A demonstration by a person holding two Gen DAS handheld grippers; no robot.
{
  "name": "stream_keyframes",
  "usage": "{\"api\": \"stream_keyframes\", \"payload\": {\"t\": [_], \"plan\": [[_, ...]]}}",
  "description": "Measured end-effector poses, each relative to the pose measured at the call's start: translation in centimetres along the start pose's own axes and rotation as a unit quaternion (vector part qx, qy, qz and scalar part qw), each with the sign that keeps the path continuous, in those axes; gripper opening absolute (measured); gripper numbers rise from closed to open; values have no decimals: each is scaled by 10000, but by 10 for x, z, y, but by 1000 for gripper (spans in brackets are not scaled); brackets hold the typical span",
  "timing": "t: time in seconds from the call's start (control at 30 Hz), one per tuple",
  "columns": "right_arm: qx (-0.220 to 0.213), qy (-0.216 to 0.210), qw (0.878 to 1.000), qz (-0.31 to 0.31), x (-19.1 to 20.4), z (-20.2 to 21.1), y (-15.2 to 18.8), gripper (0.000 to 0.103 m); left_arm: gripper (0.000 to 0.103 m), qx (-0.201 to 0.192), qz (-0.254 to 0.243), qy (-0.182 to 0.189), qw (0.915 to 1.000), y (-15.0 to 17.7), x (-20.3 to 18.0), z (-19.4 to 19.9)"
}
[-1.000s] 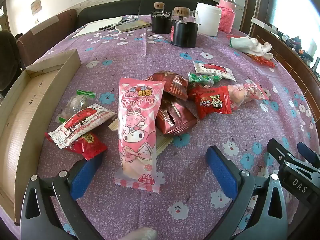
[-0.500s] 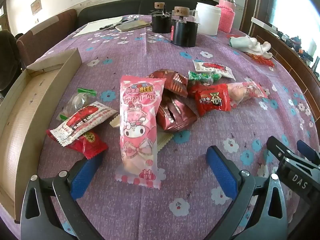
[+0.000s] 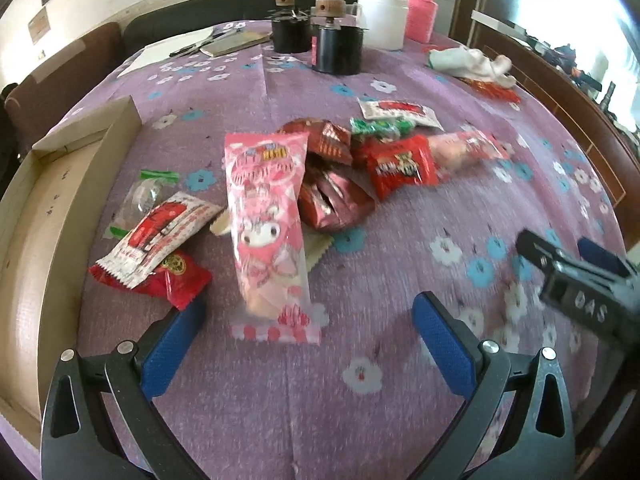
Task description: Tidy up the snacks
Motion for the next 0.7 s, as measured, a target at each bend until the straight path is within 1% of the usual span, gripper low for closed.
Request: {"api": "stream_keyframes", "payload": {"t": [0.2, 0.43, 0.6, 0.7], "plan": [[1, 0, 10000, 0, 0, 0, 0, 103, 103, 116, -19, -5, 9999, 7, -4, 6], [10, -12, 10000, -8, 0, -2, 0, 103, 103, 36, -36, 11, 10000, 12, -5, 8], [205, -26, 9998, -10, 1, -4, 0, 103, 103, 245, -200, 132, 9994, 12, -6, 9], [256, 15, 9997, -41, -3, 0, 4, 103, 103, 296, -342, 215, 9987, 14, -7, 10]]}}
Point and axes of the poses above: each gripper's, at about its wrist camera, not at the fingertips, and z roughly against the way its jaws point, x to its left, y to its underside, the point moved 4 cm from there along -z, roughly the way its jaws point, and after that the axes turned 1 degree about -z, right-handed, at the moved point
